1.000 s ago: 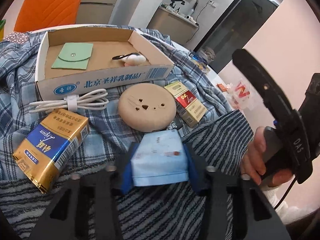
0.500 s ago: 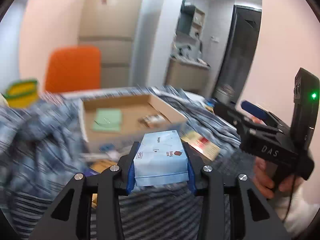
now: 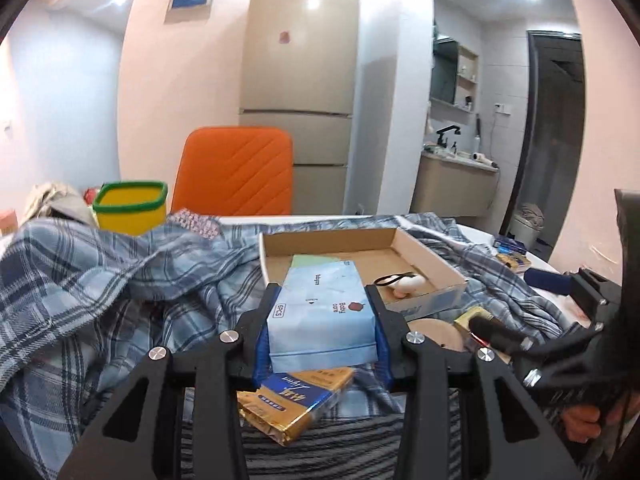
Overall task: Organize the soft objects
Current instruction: 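Grasp the light-blue packet with the left gripper and lift it, then grasp the round beige cushion with the right gripper while the left gripper holds the packet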
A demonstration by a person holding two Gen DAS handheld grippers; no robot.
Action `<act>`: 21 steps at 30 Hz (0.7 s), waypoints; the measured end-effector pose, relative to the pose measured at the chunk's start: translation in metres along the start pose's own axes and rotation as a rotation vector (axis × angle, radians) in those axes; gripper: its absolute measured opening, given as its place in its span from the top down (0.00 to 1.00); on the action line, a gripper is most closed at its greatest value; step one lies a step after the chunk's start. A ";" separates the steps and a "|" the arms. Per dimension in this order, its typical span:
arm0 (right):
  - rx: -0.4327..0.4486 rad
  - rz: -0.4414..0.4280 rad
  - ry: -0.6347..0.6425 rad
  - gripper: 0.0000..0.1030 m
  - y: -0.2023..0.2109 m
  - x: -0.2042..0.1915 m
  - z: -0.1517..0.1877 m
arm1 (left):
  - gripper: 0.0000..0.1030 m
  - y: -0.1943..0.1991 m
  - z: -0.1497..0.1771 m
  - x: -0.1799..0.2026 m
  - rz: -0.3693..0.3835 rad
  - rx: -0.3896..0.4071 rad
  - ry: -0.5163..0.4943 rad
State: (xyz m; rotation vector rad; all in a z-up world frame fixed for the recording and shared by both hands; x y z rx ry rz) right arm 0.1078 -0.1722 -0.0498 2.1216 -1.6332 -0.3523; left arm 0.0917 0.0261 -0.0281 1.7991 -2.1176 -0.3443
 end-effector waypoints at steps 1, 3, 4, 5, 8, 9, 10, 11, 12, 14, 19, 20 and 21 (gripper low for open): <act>-0.033 0.001 0.034 0.00 -0.008 -0.006 0.001 | 0.62 -0.003 0.001 -0.002 -0.001 -0.014 0.009; -0.112 -0.002 0.119 0.00 -0.026 -0.021 0.005 | 0.62 -0.006 0.006 -0.003 -0.001 -0.030 0.019; -0.136 0.001 0.145 0.00 -0.033 -0.025 0.006 | 0.62 -0.010 0.008 -0.003 -0.001 -0.043 0.017; -0.162 0.010 0.174 0.00 -0.041 -0.029 0.008 | 0.62 -0.012 0.011 0.000 -0.001 -0.060 0.013; -0.235 -0.021 0.228 0.00 -0.061 -0.040 0.011 | 0.62 -0.015 0.012 -0.003 -0.009 -0.078 0.029; -0.246 -0.024 0.238 0.00 -0.065 -0.042 0.012 | 0.62 -0.015 0.012 -0.005 -0.016 -0.076 0.037; -0.265 -0.031 0.256 0.00 -0.070 -0.045 0.013 | 0.62 -0.015 0.013 -0.007 -0.021 -0.079 0.043; -0.301 -0.061 0.268 0.00 -0.075 -0.047 0.016 | 0.62 -0.015 0.013 -0.006 -0.025 -0.084 0.044; -0.326 -0.073 0.270 0.00 -0.080 -0.048 0.017 | 0.62 -0.016 0.014 -0.005 -0.027 -0.091 0.042; -0.370 -0.049 0.283 0.00 -0.091 -0.049 0.022 | 0.62 -0.018 0.015 -0.003 -0.028 -0.102 0.032; -0.401 -0.018 0.316 0.00 -0.100 -0.055 0.027 | 0.62 -0.020 0.015 -0.004 -0.031 -0.115 0.031; -0.407 -0.015 0.313 0.01 -0.101 -0.055 0.029 | 0.62 -0.021 0.015 -0.004 -0.032 -0.121 0.032; -0.416 -0.013 0.307 0.04 -0.103 -0.053 0.030 | 0.62 -0.022 0.016 -0.004 -0.032 -0.126 0.033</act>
Point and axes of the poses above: each gripper's, at about its wrist camera, not at the fingertips, and y roughly against the way its jaws point, x to its right, z to its underside, the point moved 3 cm from there along -y, roughly the way its jaws point, and after that the axes turned 3 degrees about x, right-handed, at the moved point
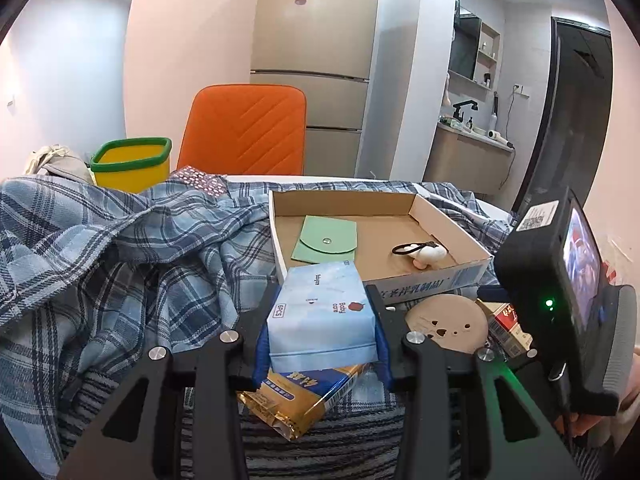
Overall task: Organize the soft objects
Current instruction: 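Grasp the round beige cushion with the right gripper while the left gripper holds the packet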
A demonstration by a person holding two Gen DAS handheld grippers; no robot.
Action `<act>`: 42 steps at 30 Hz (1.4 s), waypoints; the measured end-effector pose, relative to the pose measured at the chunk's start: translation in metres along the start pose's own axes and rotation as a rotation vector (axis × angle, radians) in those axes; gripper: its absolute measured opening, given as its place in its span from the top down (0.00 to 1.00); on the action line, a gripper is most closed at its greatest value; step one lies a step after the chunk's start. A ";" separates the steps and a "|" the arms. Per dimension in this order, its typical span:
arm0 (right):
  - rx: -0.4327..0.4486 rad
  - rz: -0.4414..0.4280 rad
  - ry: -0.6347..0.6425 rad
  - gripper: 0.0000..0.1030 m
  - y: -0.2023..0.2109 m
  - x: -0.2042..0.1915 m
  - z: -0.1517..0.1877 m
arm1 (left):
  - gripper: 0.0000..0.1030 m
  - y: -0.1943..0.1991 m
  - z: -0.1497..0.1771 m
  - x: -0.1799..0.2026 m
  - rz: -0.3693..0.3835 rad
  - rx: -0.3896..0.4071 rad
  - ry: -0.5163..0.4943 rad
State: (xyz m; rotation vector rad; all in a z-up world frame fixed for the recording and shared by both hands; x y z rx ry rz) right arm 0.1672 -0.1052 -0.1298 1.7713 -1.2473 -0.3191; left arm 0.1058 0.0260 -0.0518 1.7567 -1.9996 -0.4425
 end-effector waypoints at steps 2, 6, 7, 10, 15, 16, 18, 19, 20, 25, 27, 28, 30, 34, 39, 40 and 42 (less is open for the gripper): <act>-0.017 -0.003 -0.019 0.07 -0.005 0.002 0.001 | 0.62 -0.001 0.000 -0.001 -0.001 -0.005 0.001; -0.011 -0.029 -0.023 0.17 -0.003 0.004 0.003 | 0.62 -0.002 0.000 0.000 -0.001 -0.011 -0.004; -0.006 -0.024 -0.018 0.17 -0.003 0.003 0.004 | 0.62 -0.002 0.000 0.000 -0.001 -0.014 -0.005; 0.012 -0.017 -0.013 0.18 0.001 0.000 0.005 | 0.62 -0.001 0.000 -0.001 -0.002 -0.013 0.001; 0.106 0.017 -0.032 0.18 0.020 0.002 0.007 | 0.62 0.001 -0.002 -0.001 0.002 0.002 -0.002; 0.130 0.022 -0.040 0.18 0.025 0.003 0.008 | 0.62 0.002 -0.002 -0.001 -0.001 0.008 -0.003; 0.191 0.032 -0.061 0.18 0.037 0.007 0.008 | 0.62 0.005 -0.002 -0.001 0.000 0.019 -0.005; 0.214 0.035 -0.070 0.18 0.042 0.008 0.008 | 0.62 0.007 -0.003 0.000 0.000 0.026 -0.007; 0.238 0.039 -0.080 0.18 0.047 0.010 0.009 | 0.62 0.008 -0.003 0.001 -0.001 0.033 -0.010; 0.368 0.057 -0.132 0.18 0.074 0.020 0.013 | 0.62 0.010 -0.004 0.001 -0.005 0.038 -0.014; 0.415 0.072 -0.154 0.18 0.084 0.024 0.016 | 0.62 0.010 -0.005 0.000 -0.004 0.039 -0.005; 0.437 0.089 -0.163 0.18 0.089 0.025 0.018 | 0.62 0.011 -0.005 0.000 -0.004 0.044 -0.004; 0.480 0.104 -0.180 0.18 0.098 0.027 0.022 | 0.62 0.013 -0.005 0.002 -0.005 0.056 -0.012; 0.537 0.105 -0.217 0.18 0.109 0.035 0.027 | 0.62 0.018 -0.006 0.005 -0.003 0.077 -0.028; 0.584 0.103 -0.241 0.18 0.119 0.039 0.032 | 0.62 0.023 -0.008 0.004 -0.003 0.098 -0.023; 0.597 0.102 -0.245 0.18 0.122 0.040 0.033 | 0.62 0.025 -0.009 0.005 -0.002 0.104 -0.029; 0.627 0.119 -0.252 0.18 0.128 0.039 0.036 | 0.62 0.029 -0.009 0.006 -0.001 0.108 -0.037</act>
Point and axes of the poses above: each gripper's, at about its wrist camera, not at the fingertips, and y roughly against the way its jaws point, x to its right, z to its underside, the point moved 3 cm from there along -y, roughly the way its jaws point, and after that the axes turned 3 degrees about x, right-handed, at the moved point
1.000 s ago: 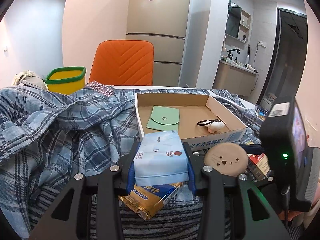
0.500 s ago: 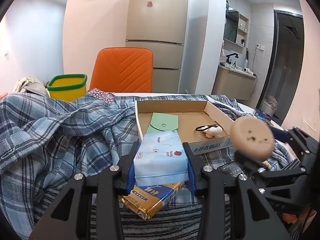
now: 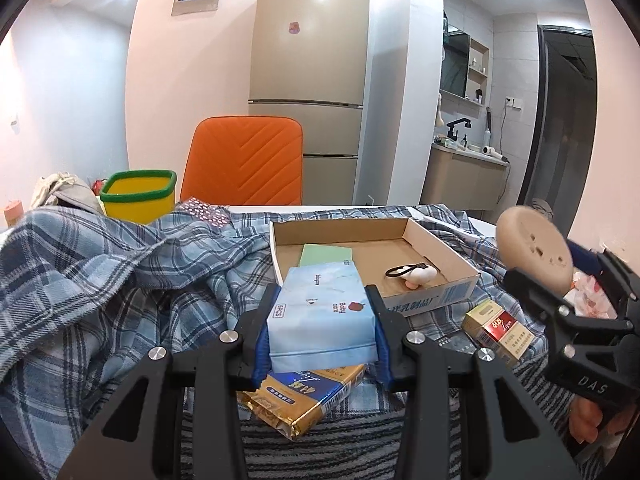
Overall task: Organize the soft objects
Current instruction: 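Grasp the round beige cushion with the right gripper while the left gripper holds the packet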
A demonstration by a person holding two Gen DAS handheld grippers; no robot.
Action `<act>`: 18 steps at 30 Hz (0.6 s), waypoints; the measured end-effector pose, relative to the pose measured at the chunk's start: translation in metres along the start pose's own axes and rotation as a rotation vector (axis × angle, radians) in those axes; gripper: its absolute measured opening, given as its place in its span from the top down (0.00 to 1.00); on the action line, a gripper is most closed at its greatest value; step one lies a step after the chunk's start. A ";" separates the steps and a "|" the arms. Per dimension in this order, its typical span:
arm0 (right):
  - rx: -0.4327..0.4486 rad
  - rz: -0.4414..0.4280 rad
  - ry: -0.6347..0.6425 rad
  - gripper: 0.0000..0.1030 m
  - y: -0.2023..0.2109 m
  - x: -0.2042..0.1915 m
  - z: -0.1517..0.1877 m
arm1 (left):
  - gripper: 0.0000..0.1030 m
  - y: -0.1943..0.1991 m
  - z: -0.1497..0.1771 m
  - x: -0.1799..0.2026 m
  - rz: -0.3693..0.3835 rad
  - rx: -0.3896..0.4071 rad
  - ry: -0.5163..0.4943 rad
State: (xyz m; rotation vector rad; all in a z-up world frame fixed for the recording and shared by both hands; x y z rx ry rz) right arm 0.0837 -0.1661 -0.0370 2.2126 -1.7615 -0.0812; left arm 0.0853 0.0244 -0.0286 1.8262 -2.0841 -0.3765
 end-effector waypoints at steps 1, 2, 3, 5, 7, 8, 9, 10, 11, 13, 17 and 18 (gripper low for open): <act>0.015 0.013 0.003 0.18 0.003 -0.001 -0.001 | 0.62 0.003 -0.001 0.002 0.002 0.010 -0.008; 0.038 0.030 0.009 0.18 0.009 -0.001 -0.003 | 0.62 0.007 -0.002 0.005 -0.001 0.022 -0.024; 0.059 0.038 0.015 0.18 0.014 -0.002 -0.004 | 0.62 0.011 -0.004 0.008 -0.007 0.038 -0.043; 0.097 0.055 0.025 0.18 0.022 -0.004 -0.008 | 0.62 0.018 -0.008 0.012 -0.001 0.059 -0.058; 0.124 0.062 0.016 0.18 0.028 -0.003 -0.013 | 0.62 0.025 -0.013 0.011 0.024 0.070 -0.028; 0.141 0.062 0.004 0.18 0.031 -0.002 -0.016 | 0.62 0.028 -0.016 0.010 0.018 0.083 -0.024; 0.154 0.062 -0.006 0.18 0.033 0.000 -0.018 | 0.62 0.030 -0.019 0.011 0.006 0.103 -0.031; 0.181 0.063 -0.025 0.18 0.038 0.003 -0.022 | 0.62 0.033 -0.023 0.011 -0.004 0.124 -0.037; 0.204 0.062 -0.041 0.18 0.042 0.005 -0.024 | 0.62 0.036 -0.027 0.011 -0.009 0.142 -0.037; 0.249 0.066 -0.068 0.18 0.049 0.009 -0.033 | 0.62 0.041 -0.034 0.012 -0.008 0.175 -0.037; 0.284 0.074 -0.082 0.18 0.053 0.016 -0.053 | 0.62 0.051 -0.055 0.019 -0.024 0.253 -0.072; 0.293 0.076 -0.083 0.18 0.052 0.018 -0.060 | 0.62 0.053 -0.060 0.021 -0.026 0.268 -0.074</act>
Point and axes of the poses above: each gripper's, at about its wrist camera, not at the fingertips, and y roughly against the way its jaws point, x to its right, z to its underside, the point moved 3 cm from there along -y, roughly the way its jaws point, and after that the axes turned 3 degrees about x, right-handed, at the moved point
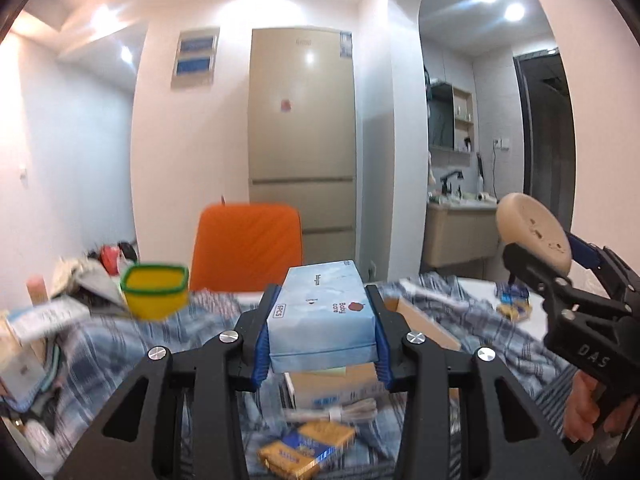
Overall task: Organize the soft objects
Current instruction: 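Grasp the round beige cushion with the right gripper while the left gripper holds the packet, then lower the packet and cushion into the cardboard box and open both grippers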
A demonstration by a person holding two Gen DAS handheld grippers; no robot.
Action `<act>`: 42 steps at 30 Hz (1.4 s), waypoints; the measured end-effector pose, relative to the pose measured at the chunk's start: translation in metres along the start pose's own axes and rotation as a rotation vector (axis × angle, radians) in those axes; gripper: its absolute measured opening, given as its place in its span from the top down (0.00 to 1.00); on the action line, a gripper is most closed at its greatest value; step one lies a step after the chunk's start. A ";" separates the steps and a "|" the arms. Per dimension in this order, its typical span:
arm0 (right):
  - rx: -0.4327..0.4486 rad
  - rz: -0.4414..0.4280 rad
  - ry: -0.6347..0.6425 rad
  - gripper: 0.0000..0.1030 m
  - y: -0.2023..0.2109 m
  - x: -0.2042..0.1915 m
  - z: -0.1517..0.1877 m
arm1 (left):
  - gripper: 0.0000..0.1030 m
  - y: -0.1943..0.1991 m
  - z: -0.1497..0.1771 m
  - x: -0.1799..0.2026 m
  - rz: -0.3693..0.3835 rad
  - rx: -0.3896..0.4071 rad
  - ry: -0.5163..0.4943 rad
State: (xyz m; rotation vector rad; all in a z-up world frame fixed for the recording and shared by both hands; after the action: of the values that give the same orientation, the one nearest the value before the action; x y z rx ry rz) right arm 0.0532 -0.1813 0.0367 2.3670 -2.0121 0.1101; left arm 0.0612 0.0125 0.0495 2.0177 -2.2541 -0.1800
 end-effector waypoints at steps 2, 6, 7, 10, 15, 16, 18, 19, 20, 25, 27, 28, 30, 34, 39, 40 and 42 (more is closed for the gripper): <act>0.018 0.005 0.001 0.18 -0.006 0.001 -0.013 | 0.62 -0.001 -0.011 0.003 -0.004 0.025 -0.003; 0.052 0.023 -0.009 0.18 -0.022 0.000 -0.034 | 0.61 -0.007 -0.028 0.011 -0.048 0.081 -0.043; 0.058 0.028 -0.024 0.18 -0.027 0.001 -0.039 | 0.61 -0.012 -0.032 0.011 -0.042 0.075 -0.034; 0.067 0.048 -0.040 0.18 -0.043 0.000 -0.051 | 0.61 -0.027 -0.040 0.014 -0.067 0.066 -0.055; 0.070 0.069 -0.066 0.18 -0.079 -0.005 -0.059 | 0.61 -0.052 -0.047 0.009 -0.093 0.048 -0.054; 0.068 0.093 -0.075 0.18 -0.086 -0.005 -0.057 | 0.61 -0.057 -0.047 0.008 -0.100 0.045 -0.049; 0.062 0.161 -0.087 0.18 -0.098 -0.002 -0.051 | 0.61 -0.067 -0.046 0.006 -0.108 0.036 -0.039; 0.058 0.174 -0.085 0.18 -0.101 -0.001 -0.048 | 0.61 -0.072 -0.046 0.005 -0.106 0.029 -0.031; 0.048 0.175 -0.079 0.18 -0.106 -0.002 -0.044 | 0.61 -0.078 -0.044 0.004 -0.103 0.020 -0.023; -0.011 0.171 -0.063 0.18 -0.121 0.000 -0.022 | 0.61 -0.107 -0.024 -0.002 -0.084 -0.030 0.002; -0.057 0.154 -0.050 0.18 -0.131 0.000 -0.012 | 0.61 -0.118 -0.009 -0.010 -0.076 -0.063 0.041; -0.070 0.151 -0.047 0.18 -0.134 0.001 -0.009 | 0.61 -0.124 -0.002 -0.014 -0.071 -0.082 0.055; -0.097 0.147 -0.045 0.18 -0.143 0.005 -0.001 | 0.61 -0.133 0.009 -0.018 -0.067 -0.103 0.062; -0.185 0.116 -0.056 0.18 -0.160 0.013 0.020 | 0.61 -0.147 0.029 -0.024 -0.052 -0.169 0.079; -0.350 0.025 -0.054 0.18 -0.185 0.013 0.051 | 0.61 -0.162 0.046 -0.029 -0.027 -0.270 0.118; -0.384 0.004 -0.046 0.18 -0.190 0.010 0.057 | 0.61 -0.163 0.048 -0.029 -0.032 -0.282 0.119; -0.451 -0.024 -0.029 0.18 -0.199 0.004 0.070 | 0.61 -0.166 0.052 -0.028 -0.040 -0.309 0.121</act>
State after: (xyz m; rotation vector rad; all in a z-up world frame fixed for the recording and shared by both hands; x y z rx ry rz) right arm 0.2530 -0.1584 -0.0283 2.1125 -1.7825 -0.3437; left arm 0.2191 0.0233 -0.0285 1.8591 -1.9746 -0.3745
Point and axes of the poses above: each gripper's, at about its wrist camera, not at the fingertips, and y roughly against the way its jaws point, x to its right, z to its underside, the point moved 3 cm from there along -y, roughly the way its jaws point, and after that the axes turned 3 degrees about x, right-handed, at the moved point
